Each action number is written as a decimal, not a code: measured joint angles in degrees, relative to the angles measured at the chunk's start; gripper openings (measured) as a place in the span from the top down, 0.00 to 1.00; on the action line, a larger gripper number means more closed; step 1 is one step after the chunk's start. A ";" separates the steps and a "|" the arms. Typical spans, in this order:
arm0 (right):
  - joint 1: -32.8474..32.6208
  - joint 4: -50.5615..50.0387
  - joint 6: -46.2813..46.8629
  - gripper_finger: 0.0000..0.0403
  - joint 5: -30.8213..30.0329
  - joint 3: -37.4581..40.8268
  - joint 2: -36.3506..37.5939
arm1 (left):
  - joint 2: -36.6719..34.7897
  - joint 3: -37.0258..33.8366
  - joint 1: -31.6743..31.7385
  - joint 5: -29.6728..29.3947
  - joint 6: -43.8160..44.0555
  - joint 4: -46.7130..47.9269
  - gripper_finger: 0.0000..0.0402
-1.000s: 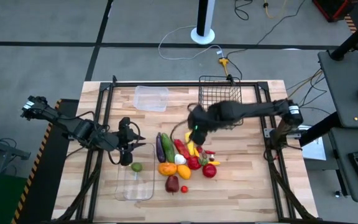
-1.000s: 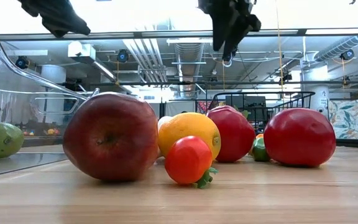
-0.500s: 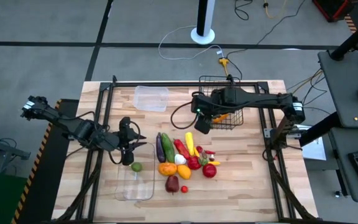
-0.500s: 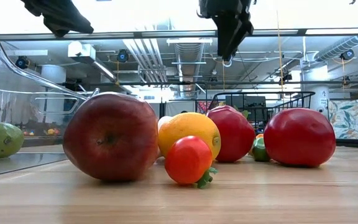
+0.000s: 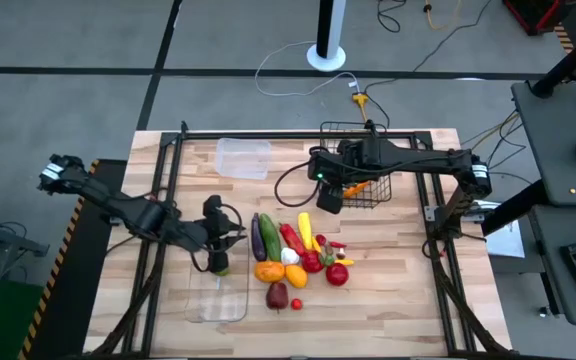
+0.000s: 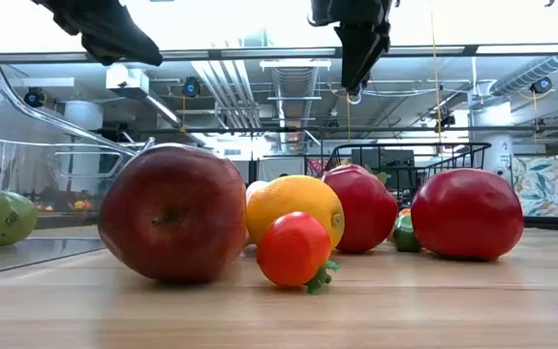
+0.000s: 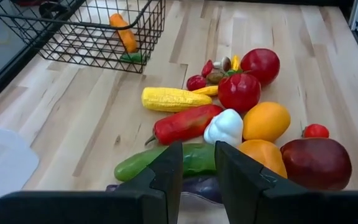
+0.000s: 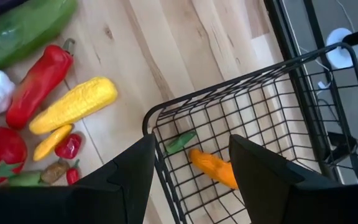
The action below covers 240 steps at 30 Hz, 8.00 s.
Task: Sort produce into baskets
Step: Put the red bell pepper into the wire basket
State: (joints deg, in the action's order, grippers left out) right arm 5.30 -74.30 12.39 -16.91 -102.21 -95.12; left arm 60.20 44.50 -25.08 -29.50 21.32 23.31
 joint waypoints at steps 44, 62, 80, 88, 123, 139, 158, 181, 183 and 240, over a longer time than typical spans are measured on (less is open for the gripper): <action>-9.94 13.31 6.67 0.51 0.29 14.27 21.35 | 39.70 23.91 26.12 36.53 -62.03 3.36 0.81; -9.94 13.31 6.51 0.51 0.32 14.36 21.23 | 46.60 29.66 27.46 37.73 -64.91 10.07 0.81; -10.23 13.23 10.91 0.51 0.37 15.24 21.19 | 38.37 30.25 26.00 44.48 -57.22 13.77 0.81; -13.44 13.31 13.88 0.51 0.39 16.15 21.19 | 32.49 29.10 22.95 32.62 -53.60 9.33 0.81; -14.82 13.33 13.44 0.51 0.33 18.03 21.19 | 56.94 45.84 23.47 30.52 -54.77 23.17 0.66; -14.82 13.33 13.13 0.51 0.35 18.14 21.19 | 56.94 45.74 23.65 30.06 -55.29 22.78 0.47; -14.82 13.33 12.91 0.51 0.33 18.14 21.19 | 56.94 42.04 23.63 31.39 -54.46 19.57 0.47; -14.82 13.31 12.52 0.51 0.27 18.14 21.19 | 61.05 42.22 23.41 32.00 -55.31 18.70 0.57; -14.82 13.31 12.52 0.51 0.27 18.14 21.19 | 61.02 42.74 23.41 31.95 -55.31 18.58 0.63; -14.82 13.79 10.76 0.51 -2.80 18.21 21.19 | 33.28 31.63 64.24 34.76 -62.83 32.60 0.73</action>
State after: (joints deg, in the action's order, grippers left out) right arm -9.52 -60.51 23.15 -19.71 -84.01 -73.93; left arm 93.48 76.14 39.16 5.26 -41.52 55.91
